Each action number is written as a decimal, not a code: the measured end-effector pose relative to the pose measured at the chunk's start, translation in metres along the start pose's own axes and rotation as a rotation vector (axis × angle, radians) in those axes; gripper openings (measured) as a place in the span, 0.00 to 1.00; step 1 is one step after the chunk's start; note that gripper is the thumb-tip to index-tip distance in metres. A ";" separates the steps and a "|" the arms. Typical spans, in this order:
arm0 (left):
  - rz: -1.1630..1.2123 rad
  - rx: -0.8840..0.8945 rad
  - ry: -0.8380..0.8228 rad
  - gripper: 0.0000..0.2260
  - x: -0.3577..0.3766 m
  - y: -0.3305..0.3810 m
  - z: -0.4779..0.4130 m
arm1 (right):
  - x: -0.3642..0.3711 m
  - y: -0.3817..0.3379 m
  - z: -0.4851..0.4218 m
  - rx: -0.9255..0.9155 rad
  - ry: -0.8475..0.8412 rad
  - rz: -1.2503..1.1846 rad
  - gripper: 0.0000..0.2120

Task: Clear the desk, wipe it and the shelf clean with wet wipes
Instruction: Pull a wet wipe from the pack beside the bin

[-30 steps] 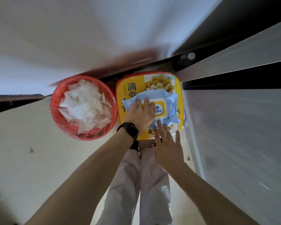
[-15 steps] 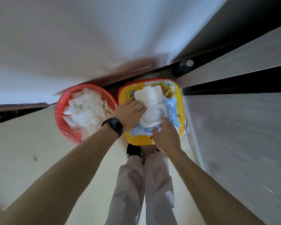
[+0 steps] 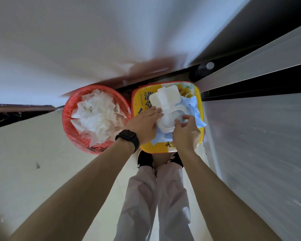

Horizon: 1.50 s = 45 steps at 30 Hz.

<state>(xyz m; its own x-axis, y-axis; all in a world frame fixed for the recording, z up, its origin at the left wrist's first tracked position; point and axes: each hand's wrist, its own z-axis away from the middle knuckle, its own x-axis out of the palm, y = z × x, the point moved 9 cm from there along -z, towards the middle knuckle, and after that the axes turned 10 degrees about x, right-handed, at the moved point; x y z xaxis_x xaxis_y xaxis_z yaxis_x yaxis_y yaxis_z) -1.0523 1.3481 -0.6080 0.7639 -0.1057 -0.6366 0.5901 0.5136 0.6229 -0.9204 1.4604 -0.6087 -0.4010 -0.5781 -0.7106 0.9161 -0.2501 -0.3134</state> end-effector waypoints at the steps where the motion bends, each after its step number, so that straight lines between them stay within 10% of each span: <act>1: -0.036 0.010 -0.039 0.25 0.005 0.000 0.001 | -0.002 -0.002 -0.003 -0.006 0.011 0.030 0.07; 4: -0.087 0.028 -0.066 0.24 0.011 0.003 0.002 | -0.004 -0.004 -0.006 -0.043 -0.027 0.092 0.06; 10: 0.094 -0.076 0.044 0.20 0.002 0.007 0.002 | 0.029 -0.009 0.064 -0.721 -0.327 0.271 0.03; 17: -0.152 -0.038 0.113 0.20 0.009 0.012 0.003 | 0.005 -0.019 0.028 -0.432 -0.275 0.126 0.05; 33: -0.233 -0.152 0.161 0.21 0.019 0.019 0.006 | 0.029 -0.072 0.020 -0.948 -0.053 1.080 0.10; 40: -0.240 -0.203 0.195 0.21 0.021 0.021 0.003 | 0.015 -0.063 0.020 -0.830 -0.297 0.785 0.19; 45: -0.263 -0.203 0.185 0.21 0.022 0.022 0.003 | -0.038 -0.039 0.018 -0.368 -0.371 0.195 0.11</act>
<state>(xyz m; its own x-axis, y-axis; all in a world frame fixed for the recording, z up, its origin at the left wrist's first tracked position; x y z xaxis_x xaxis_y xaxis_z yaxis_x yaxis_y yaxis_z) -1.0222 1.3544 -0.6069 0.5228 -0.1105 -0.8453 0.6815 0.6499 0.3365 -0.9413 1.4785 -0.5583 -0.1356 -0.8378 -0.5289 0.8849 0.1376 -0.4450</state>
